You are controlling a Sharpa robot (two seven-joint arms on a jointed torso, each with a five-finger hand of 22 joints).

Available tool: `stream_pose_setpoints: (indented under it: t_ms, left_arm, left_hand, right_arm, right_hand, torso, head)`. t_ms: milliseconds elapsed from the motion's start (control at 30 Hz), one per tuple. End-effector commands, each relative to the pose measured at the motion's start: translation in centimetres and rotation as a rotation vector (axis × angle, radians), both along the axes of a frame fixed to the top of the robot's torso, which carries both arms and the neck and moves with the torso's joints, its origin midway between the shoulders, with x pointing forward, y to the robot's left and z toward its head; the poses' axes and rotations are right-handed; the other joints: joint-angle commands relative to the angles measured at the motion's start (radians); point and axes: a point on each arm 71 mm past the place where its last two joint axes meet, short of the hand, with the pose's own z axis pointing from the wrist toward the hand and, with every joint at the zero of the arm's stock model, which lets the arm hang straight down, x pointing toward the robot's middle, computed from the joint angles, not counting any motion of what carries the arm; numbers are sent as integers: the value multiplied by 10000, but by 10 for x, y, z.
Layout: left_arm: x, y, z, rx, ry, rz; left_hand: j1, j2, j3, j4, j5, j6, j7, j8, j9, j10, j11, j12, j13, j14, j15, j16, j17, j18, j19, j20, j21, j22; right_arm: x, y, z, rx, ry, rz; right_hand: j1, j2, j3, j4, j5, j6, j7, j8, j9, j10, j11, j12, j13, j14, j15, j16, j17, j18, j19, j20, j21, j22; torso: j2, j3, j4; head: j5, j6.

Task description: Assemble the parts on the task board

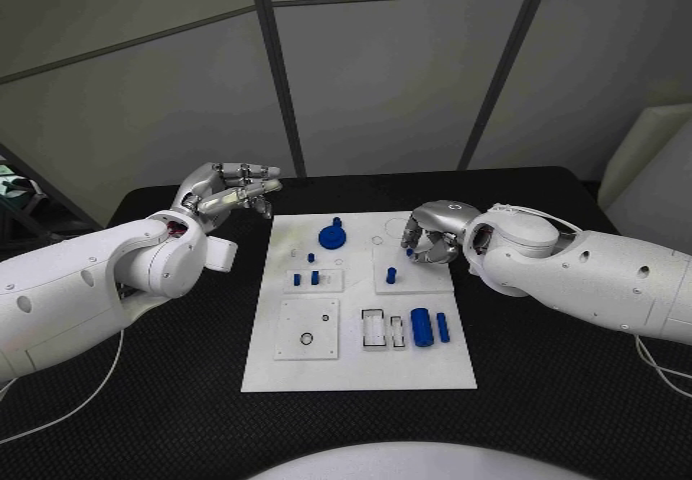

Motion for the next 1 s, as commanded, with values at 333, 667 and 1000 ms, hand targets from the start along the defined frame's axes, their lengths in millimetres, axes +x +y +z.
stream_pose_setpoints:
  t_ms: [333,667,1000]
  left_arm:
    - [0,0,2,-317,-48,-43]
    - [1,1,1,-288,6,-10]
    - [1,1,0,-245,63,55]
  left_hand:
    - [3,134,-21,-48,62,96,12,69,4,100,5,63,12,-78,-22,-47,-25,60,-58,-13,-74,-18]
    - [3,144,-25,-47,62,102,17,73,4,99,6,73,14,-79,-23,-48,-36,59,-56,-15,-79,-23]
    - [34,174,-24,-65,65,113,31,82,3,87,7,97,16,-79,-27,-47,-66,60,-48,-22,-87,-32]
  right_arm:
    - [1,3,-5,-454,216,32]
    - [0,5,-9,-679,361,1]
    - [0,5,-6,-926,-383,-368]
  right_hand:
    - [152,81,687,-151,-280,336,-109,52,31,344,-101,109,7,293,-10,513,378,-162,284,-32,530,633]
    - [12,117,1042,-267,-328,635,-213,112,60,676,-205,159,39,297,-87,825,567,-299,664,-92,1071,1337]
    - [138,455,1645,-639,-963,919,-287,154,102,988,-295,184,79,257,-168,978,525,-373,850,-179,1391,1740]
  torso:
    - [7,-1,4]
    - [0,0,-6]
    - [-9,4,-5]
  head:
    - [-1,-41]
    - [8,-84]
    - [16,-129]
